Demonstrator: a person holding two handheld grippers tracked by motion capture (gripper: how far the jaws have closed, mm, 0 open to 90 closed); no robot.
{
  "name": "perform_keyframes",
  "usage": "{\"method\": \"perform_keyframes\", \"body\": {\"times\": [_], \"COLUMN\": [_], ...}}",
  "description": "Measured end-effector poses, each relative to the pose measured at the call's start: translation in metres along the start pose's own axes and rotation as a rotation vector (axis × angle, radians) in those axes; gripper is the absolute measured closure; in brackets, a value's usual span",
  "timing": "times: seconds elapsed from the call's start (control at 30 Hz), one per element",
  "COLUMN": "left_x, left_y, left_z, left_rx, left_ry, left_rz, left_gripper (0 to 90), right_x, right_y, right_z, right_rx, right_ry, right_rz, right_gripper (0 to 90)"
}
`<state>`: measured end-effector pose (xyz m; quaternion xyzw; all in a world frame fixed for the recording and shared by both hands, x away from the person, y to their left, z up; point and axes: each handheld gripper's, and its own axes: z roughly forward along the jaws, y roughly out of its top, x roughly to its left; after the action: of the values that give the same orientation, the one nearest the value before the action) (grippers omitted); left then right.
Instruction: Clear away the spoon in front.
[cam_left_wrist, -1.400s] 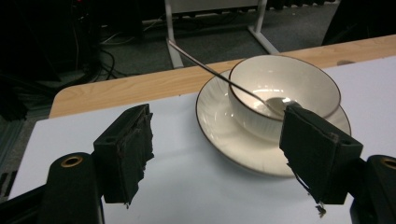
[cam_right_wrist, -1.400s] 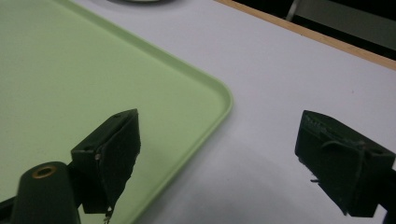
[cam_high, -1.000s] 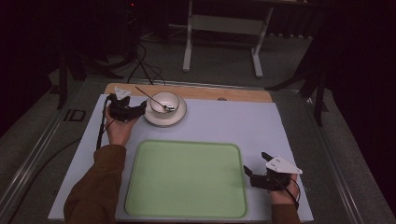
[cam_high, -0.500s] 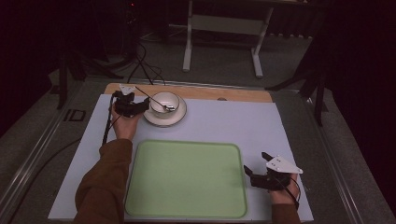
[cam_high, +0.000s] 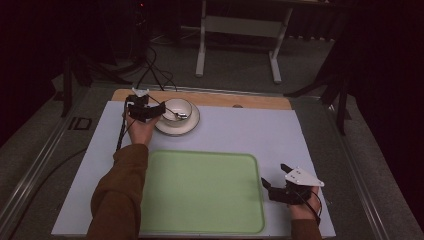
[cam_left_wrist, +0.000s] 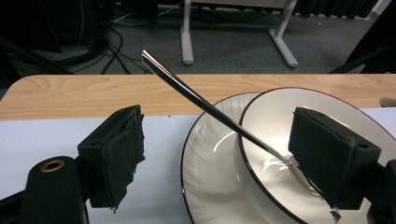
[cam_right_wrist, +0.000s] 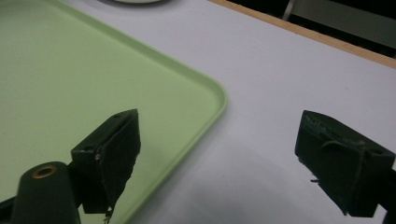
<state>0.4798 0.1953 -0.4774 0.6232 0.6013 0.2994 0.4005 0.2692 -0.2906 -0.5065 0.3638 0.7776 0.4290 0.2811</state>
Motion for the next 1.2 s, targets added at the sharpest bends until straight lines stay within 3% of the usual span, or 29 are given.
{"method": "perform_keyframes", "body": {"times": [0.17, 0.4, 0.5, 0.57, 0.63, 0.67, 0.7, 0.87, 1.07, 1.2], "left_x": [0.004, 0.006, 0.001, -0.001, -0.002, -0.001, 0.001, -0.003, -0.006, -0.01], "left_y": [0.001, -0.005, -0.003, -0.001, -0.001, -0.002, -0.003, -0.002, 0.0, 0.002], "left_z": [0.011, 0.031, 0.035, 0.038, 0.039, 0.039, 0.039, 0.034, 0.024, 0.015], "left_rx": [-0.017, 0.01, 0.01, 0.022, 0.025, 0.032, 0.035, 0.026, -0.002, -0.034], "left_ry": [0.002, -0.032, -0.058, -0.053, -0.046, -0.042, -0.064, -0.055, -0.05, -0.083], "left_rz": [-0.059, -0.137, -0.119, -0.1, -0.106, -0.113, -0.133, -0.096, -0.108, -0.114], "left_gripper": [17.8, 23.4, 31.1, 37.3, 45.7, 45.7, 51.5, 67.2, 75.2, 79.7], "right_x": [-0.001, -0.003, -0.003, -0.003, -0.003, -0.003, -0.003, -0.003, -0.002, -0.003], "right_y": [-0.003, -0.007, -0.008, -0.009, -0.009, -0.009, -0.009, -0.01, -0.009, -0.009], "right_z": [-0.004, -0.009, -0.01, -0.011, -0.012, -0.012, -0.013, -0.014, -0.013, -0.013], "right_rx": [0.008, 0.008, 0.009, 0.011, 0.012, 0.012, 0.011, 0.011, 0.014, 0.015], "right_ry": [-0.01, -0.031, -0.037, -0.04, -0.043, -0.043, -0.046, -0.046, -0.043, -0.041], "right_rz": [0.007, 0.027, 0.028, 0.032, 0.032, 0.032, 0.031, 0.03, 0.022, 0.021], "right_gripper": [13.8, 13.9, 13.9, 13.9, 13.9, 13.9, 13.9, 13.9, 14.0, 14.0]}}
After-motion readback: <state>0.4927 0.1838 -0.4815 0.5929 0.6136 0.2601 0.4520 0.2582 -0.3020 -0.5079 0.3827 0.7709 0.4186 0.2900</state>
